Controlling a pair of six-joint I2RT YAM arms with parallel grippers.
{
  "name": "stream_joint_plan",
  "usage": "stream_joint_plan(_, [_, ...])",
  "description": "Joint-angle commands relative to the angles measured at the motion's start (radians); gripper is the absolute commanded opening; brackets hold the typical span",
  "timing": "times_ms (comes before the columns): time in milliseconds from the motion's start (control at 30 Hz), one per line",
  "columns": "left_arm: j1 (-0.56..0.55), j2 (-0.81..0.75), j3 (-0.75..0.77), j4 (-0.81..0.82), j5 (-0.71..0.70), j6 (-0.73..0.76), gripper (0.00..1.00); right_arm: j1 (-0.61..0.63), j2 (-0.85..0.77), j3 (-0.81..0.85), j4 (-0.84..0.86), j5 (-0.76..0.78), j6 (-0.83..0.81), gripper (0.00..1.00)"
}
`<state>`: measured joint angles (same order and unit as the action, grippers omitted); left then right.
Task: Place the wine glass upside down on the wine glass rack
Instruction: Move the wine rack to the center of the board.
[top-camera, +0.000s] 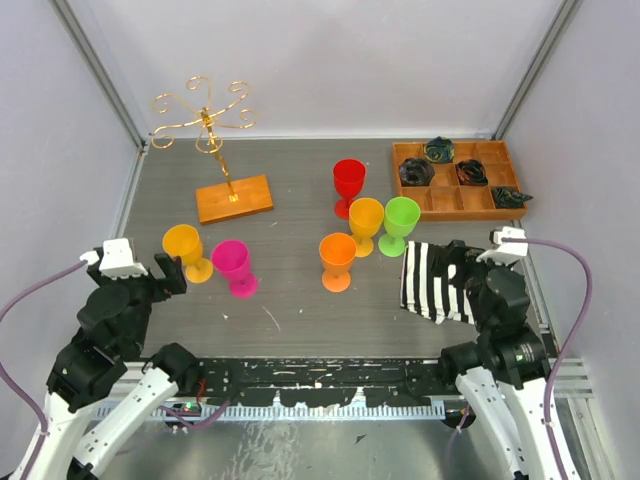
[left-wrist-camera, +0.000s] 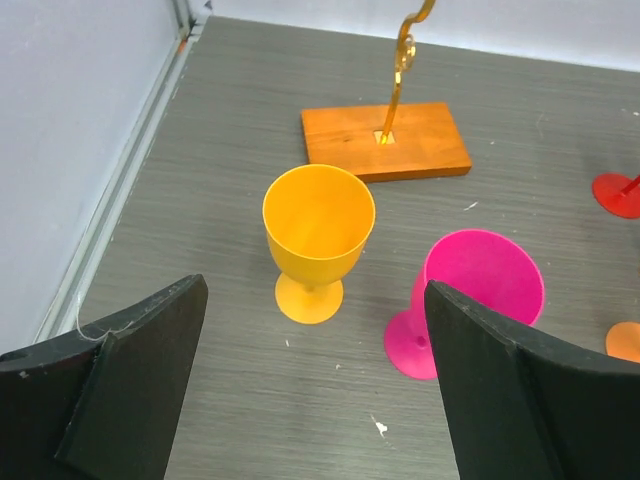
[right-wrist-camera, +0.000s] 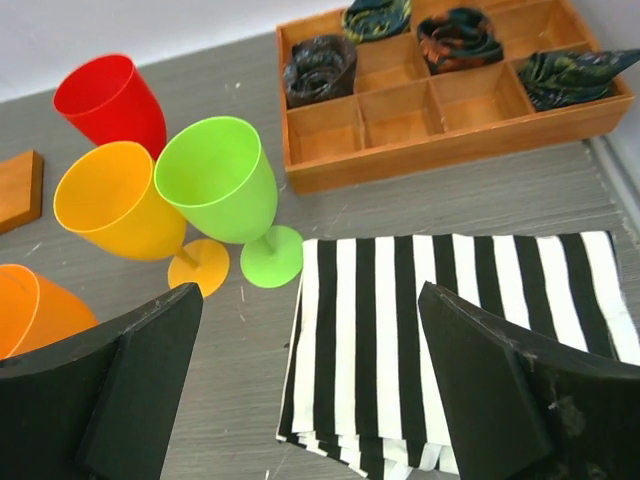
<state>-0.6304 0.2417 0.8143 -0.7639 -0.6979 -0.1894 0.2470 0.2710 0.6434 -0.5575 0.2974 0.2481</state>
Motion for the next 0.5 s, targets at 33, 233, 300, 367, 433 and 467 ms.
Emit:
stream_joint_plan(33, [0.115, 0.076, 0.063, -0.064, 0.093, -0.081, 0.97, -0.055, 0.111, 0.070, 0.015, -0.154, 0.048, 0.97])
stream_joint_plan(233, [0.218, 0.163, 0.114, -0.119, 0.149, -0.142, 0.97, -0.102, 0.249, 0.113, -0.022, -0.234, 0.086, 0.99])
stream_joint_plan(300, [0.242, 0.184, 0.126, -0.129, 0.167, -0.158, 0.97, -0.114, 0.299, 0.129, -0.042, -0.236, 0.102, 0.99])
stream_joint_plan(367, [0.262, 0.200, 0.136, -0.141, 0.184, -0.174, 0.98, -0.123, 0.347, 0.145, -0.070, -0.225, 0.123, 0.99])
stream_joint_plan(433, [0.275, 0.212, 0.142, -0.151, 0.198, -0.187, 0.98, -0.129, 0.391, 0.159, -0.091, -0.230, 0.137, 1.00])
stream_joint_plan(467, [0.280, 0.218, 0.145, -0.156, 0.205, -0.192, 0.98, -0.132, 0.413, 0.167, -0.102, -0.234, 0.143, 1.00])
